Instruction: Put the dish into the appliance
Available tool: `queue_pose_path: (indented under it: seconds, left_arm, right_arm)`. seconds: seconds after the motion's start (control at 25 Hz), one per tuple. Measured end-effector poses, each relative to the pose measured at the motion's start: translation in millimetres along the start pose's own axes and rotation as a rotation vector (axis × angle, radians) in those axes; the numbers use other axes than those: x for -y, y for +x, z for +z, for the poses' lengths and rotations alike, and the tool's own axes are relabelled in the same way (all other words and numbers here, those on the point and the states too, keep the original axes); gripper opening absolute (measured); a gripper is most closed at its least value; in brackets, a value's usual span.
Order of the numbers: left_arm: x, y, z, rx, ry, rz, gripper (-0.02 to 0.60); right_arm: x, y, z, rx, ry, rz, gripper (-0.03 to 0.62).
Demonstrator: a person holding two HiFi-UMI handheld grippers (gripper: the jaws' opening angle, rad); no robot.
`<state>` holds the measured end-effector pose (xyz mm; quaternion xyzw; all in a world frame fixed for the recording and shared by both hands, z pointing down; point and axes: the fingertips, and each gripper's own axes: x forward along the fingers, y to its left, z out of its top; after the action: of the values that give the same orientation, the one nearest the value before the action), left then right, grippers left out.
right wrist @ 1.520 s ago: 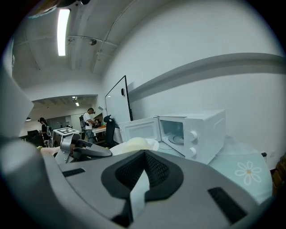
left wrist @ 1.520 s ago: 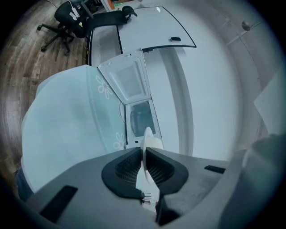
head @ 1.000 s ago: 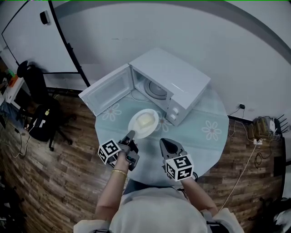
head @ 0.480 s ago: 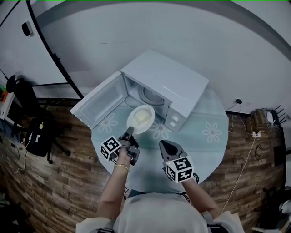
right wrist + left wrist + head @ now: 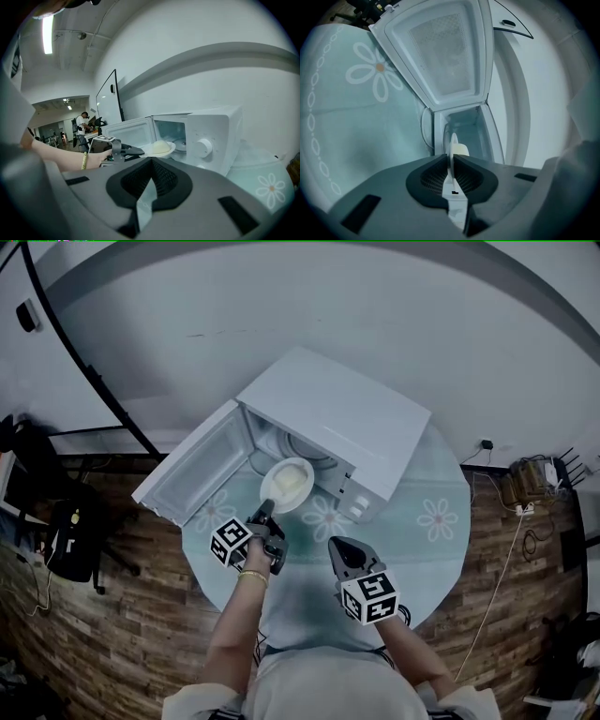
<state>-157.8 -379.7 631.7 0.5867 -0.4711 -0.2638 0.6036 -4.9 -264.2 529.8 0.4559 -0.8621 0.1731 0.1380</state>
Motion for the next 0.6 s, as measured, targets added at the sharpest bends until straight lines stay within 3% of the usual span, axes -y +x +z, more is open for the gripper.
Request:
queue_pose_path:
  seconds: [0.24, 0.6]
  left_arm:
    - [-14, 27, 6, -0.012, -0.027, 0.018, 0.040]
    - [-13, 63, 10, -0.036, 0.014, 0.038, 0.041]
  right_arm:
    - [8, 7, -4, -0.014, 0.011, -0.022, 0.005]
    - [14, 15, -9, -0.030, 0.031, -0.032, 0.005]
